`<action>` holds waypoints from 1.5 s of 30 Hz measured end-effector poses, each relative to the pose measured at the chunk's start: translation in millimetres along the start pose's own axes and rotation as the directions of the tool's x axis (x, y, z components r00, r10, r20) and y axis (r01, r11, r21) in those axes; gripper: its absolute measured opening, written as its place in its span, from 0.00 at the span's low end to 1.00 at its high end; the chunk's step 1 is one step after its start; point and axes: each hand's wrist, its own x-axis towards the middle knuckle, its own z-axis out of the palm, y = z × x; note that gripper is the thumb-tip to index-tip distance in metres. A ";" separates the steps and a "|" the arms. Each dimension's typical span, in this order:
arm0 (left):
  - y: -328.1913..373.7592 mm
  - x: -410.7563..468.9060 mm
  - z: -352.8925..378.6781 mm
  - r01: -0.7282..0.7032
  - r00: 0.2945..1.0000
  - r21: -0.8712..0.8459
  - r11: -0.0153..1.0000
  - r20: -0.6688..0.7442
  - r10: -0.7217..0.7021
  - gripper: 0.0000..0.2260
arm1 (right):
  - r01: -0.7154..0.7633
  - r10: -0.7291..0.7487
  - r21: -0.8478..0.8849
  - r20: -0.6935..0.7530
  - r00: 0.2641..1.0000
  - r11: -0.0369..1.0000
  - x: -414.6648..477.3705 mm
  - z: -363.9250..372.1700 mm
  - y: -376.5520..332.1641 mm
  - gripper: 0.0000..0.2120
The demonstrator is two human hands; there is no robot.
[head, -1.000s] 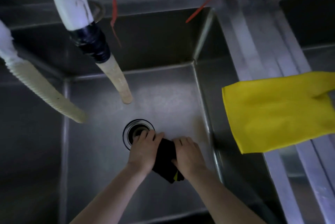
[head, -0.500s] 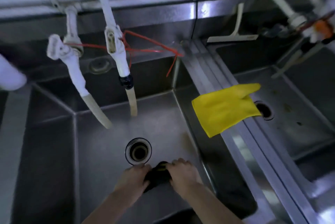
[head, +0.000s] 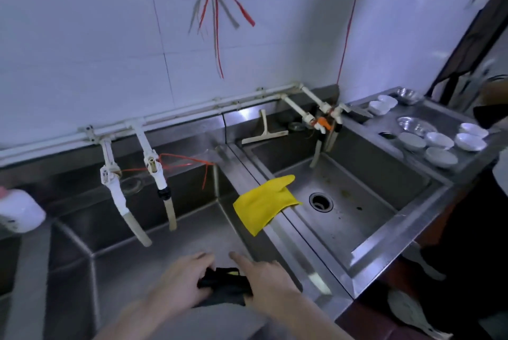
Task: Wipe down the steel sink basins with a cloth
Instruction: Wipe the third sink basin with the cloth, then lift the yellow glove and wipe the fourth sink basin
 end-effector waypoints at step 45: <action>191.7 332.8 96.0 0.041 0.987 -0.340 0.940 -0.131 -0.090 0.16 | -0.102 0.089 0.191 0.078 0.993 0.976 37.6 -82.0 395.3 0.14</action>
